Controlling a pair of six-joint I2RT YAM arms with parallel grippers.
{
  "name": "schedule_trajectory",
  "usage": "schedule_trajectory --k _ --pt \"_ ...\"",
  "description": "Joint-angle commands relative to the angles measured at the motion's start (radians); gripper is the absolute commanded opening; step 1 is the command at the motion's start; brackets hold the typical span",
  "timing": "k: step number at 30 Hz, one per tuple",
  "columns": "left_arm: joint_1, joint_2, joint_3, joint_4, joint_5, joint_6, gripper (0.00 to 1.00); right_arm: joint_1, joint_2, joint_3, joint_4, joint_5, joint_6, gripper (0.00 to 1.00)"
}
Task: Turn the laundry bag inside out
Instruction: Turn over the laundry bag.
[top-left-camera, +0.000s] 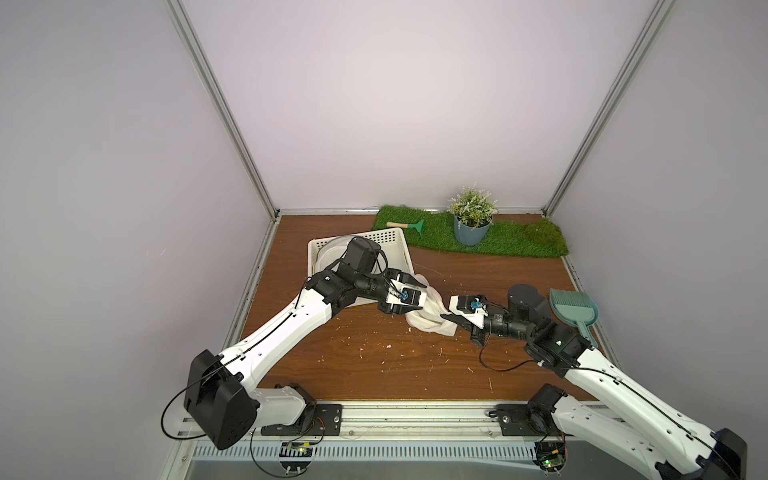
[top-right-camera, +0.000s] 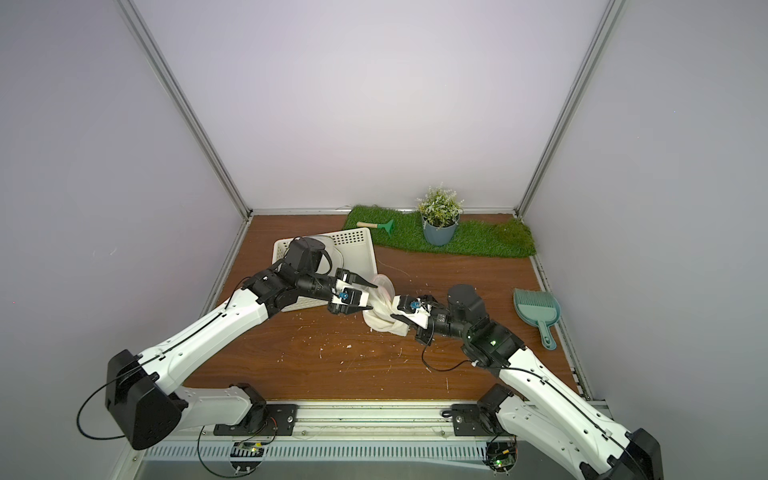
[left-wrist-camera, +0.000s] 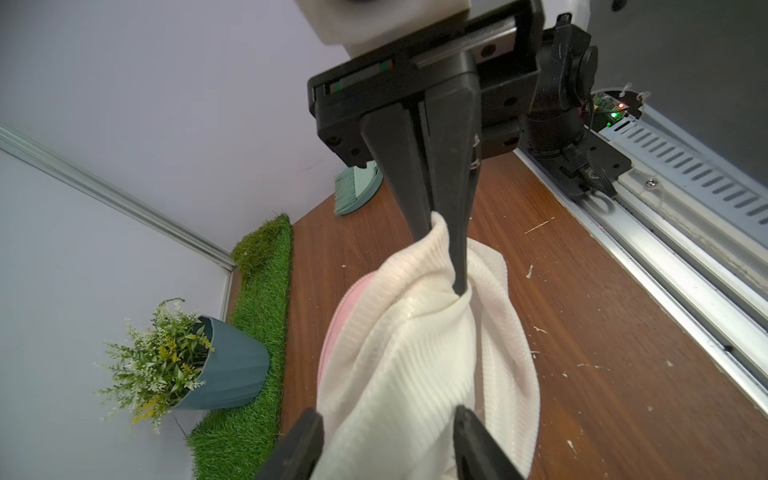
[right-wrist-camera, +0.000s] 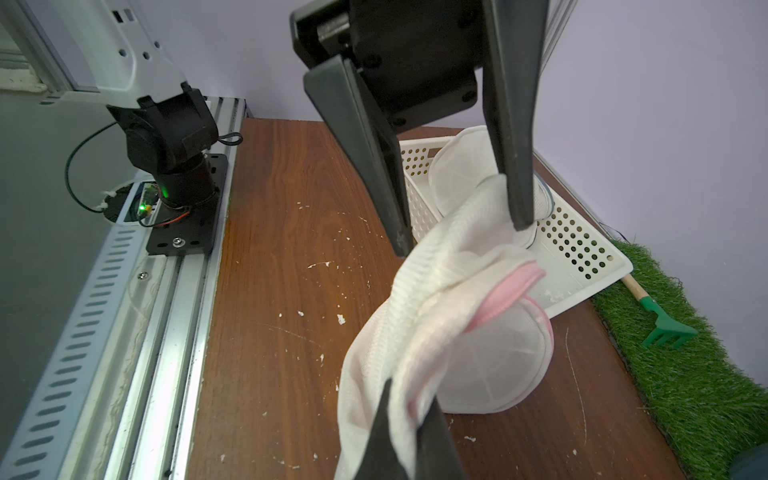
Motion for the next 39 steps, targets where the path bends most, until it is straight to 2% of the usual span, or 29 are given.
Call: schedule_trajectory --k 1,9,19,20,24,27,29,32,35,39 --pt "-0.012 0.024 0.032 -0.051 0.008 0.028 0.50 -0.003 0.011 0.047 0.018 -0.042 -0.023 0.00" --pt "-0.011 0.051 0.051 -0.107 0.010 0.064 0.34 -0.003 0.048 0.076 0.011 0.014 -0.037 0.00" --pt "-0.011 0.061 0.052 -0.122 -0.002 0.053 0.06 -0.002 0.081 0.103 0.017 0.066 -0.026 0.00" --pt "-0.011 0.062 0.055 -0.122 -0.001 0.041 0.03 -0.002 0.082 0.107 0.016 0.072 -0.011 0.03" --pt "-0.011 0.071 0.065 -0.122 -0.022 -0.014 0.00 -0.002 0.057 0.105 0.035 0.119 0.115 0.42" --pt "-0.011 0.089 0.065 -0.122 -0.055 -0.075 0.00 -0.004 0.009 0.076 0.075 0.177 0.288 0.59" --pt "-0.011 0.103 0.067 -0.121 -0.085 -0.124 0.00 -0.003 -0.033 0.055 0.092 0.232 0.393 0.67" --pt "-0.011 0.114 0.072 -0.122 -0.111 -0.191 0.00 -0.003 -0.113 0.017 0.094 0.341 0.562 0.69" --pt "-0.011 0.113 0.068 -0.122 -0.115 -0.214 0.00 -0.004 -0.171 -0.018 0.070 0.401 0.728 0.61" --pt "-0.011 0.110 0.070 -0.122 -0.113 -0.215 0.00 -0.002 -0.197 -0.115 0.127 0.270 0.863 0.49"
